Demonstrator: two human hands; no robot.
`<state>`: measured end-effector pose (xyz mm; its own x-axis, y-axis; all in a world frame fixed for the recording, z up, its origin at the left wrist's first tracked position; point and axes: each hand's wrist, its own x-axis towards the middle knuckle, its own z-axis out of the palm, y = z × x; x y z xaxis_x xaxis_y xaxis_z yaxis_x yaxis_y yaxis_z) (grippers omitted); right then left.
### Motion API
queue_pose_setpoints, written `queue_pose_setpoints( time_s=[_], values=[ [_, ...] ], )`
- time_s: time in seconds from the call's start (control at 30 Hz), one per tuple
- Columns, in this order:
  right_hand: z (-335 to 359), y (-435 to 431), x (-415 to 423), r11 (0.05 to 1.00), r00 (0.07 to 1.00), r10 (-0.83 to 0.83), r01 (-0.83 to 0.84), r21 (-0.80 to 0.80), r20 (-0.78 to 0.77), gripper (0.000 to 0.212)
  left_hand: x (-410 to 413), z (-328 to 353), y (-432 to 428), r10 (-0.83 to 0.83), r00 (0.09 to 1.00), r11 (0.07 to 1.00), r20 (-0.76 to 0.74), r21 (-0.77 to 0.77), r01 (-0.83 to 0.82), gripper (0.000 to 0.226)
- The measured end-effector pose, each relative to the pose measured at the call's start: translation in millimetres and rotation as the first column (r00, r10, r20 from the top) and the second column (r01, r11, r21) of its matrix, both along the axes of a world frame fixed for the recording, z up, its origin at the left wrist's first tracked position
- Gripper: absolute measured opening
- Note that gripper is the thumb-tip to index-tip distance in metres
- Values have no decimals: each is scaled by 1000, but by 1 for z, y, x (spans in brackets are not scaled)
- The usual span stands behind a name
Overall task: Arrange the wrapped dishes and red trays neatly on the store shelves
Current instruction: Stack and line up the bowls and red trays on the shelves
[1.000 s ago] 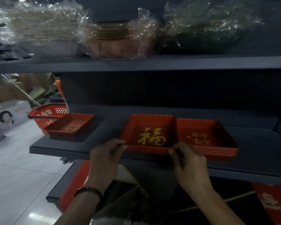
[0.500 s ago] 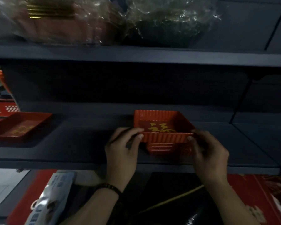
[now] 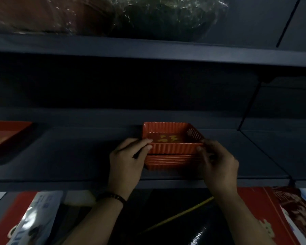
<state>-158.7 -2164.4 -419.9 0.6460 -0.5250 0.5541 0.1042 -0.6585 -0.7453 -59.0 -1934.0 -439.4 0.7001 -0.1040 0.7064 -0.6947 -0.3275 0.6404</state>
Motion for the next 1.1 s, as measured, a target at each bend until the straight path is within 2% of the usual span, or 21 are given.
queue_pose_setpoints(
  time_s=[0.1,0.2,0.3,0.43,0.53,0.6,0.67,0.77,0.87,0.93,1.1],
  values=[
    [-5,-6,3,998,999,-33,33,-51,-4,24,5,-5,5,-8,1000,997,-21,81,10,20],
    [-15,-14,3,988,991,-77,61,-143,-106,28,4,-11,8,-56,995,986,-78,153,67,22],
    [-15,-10,1,993,979,-19,-4,-115,-204,30,2,-12,13,-57,994,961,-98,263,81,25],
    [-8,-3,-3,992,958,-24,-12,-125,-286,36,2,-6,19,-73,985,947,-157,300,118,25],
    [-6,6,-3,954,928,-112,1,-300,-354,43,-2,0,32,-95,972,930,-216,328,164,34],
    [-3,20,-1,934,906,-189,47,-353,-379,47,-4,0,48,-38,971,915,-236,382,128,39],
    [-1,40,1,928,913,-211,74,-366,-350,44,-2,-3,68,35,970,901,-240,427,73,30],
    [-1,75,6,924,960,-113,7,-383,-254,38,6,-5,102,91,925,891,-368,445,90,17],
    [-6,114,13,918,980,47,-119,-378,-194,30,12,-4,146,199,900,866,-389,500,24,30],
    [-7,146,20,909,968,181,-233,-345,-175,30,17,-4,176,269,879,851,-394,525,-25,31],
    [-12,236,53,846,879,361,-449,-286,-313,44,26,-1,249,400,793,848,-459,514,-130,24]
  ],
)
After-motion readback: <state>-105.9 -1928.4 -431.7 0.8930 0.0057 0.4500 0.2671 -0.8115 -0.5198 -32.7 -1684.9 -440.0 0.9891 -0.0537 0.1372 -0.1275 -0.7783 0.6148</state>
